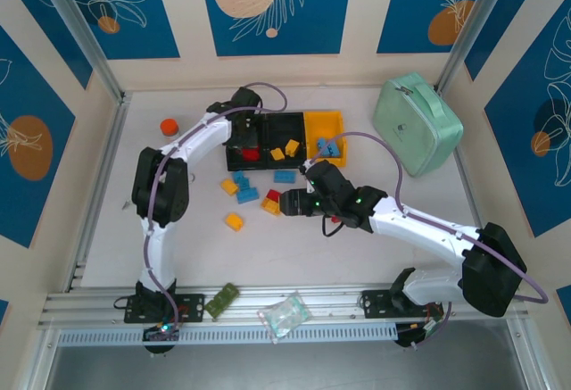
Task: Sort the legos into containers by color
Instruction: Place the lego in the container, then pick up the lego from the center of the table.
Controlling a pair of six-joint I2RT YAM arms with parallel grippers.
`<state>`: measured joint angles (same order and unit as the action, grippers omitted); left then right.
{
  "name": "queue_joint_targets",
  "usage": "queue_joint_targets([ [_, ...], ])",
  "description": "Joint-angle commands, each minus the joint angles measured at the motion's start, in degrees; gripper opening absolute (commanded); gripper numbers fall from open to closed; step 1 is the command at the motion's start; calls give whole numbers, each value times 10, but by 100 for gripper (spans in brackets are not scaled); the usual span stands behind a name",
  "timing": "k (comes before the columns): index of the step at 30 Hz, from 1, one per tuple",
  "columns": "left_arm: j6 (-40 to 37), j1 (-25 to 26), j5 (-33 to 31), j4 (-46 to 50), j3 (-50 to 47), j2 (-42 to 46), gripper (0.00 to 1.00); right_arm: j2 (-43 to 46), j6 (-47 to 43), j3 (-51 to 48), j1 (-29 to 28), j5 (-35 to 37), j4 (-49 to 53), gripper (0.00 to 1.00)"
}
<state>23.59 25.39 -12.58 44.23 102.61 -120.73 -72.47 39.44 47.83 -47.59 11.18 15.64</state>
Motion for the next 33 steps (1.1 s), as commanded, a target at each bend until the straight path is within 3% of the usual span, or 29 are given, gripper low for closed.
queue_joint_targets([
  [1,-12,-4,-14,25,28,-11,45,13,7,-9,3,1,-2,70],
  [4,-9,-4,-14,24,27,-4,52,13,6,-8,2,1,-3,70],
  [13,-7,2,7,6,-11,59,54,20,-1,0,6,8,14,70],
  [22,4,16,81,-52,-165,189,57,41,7,10,37,27,87,70],
  [33,23,48,200,-141,-381,360,59,49,-7,9,123,51,215,70],
])
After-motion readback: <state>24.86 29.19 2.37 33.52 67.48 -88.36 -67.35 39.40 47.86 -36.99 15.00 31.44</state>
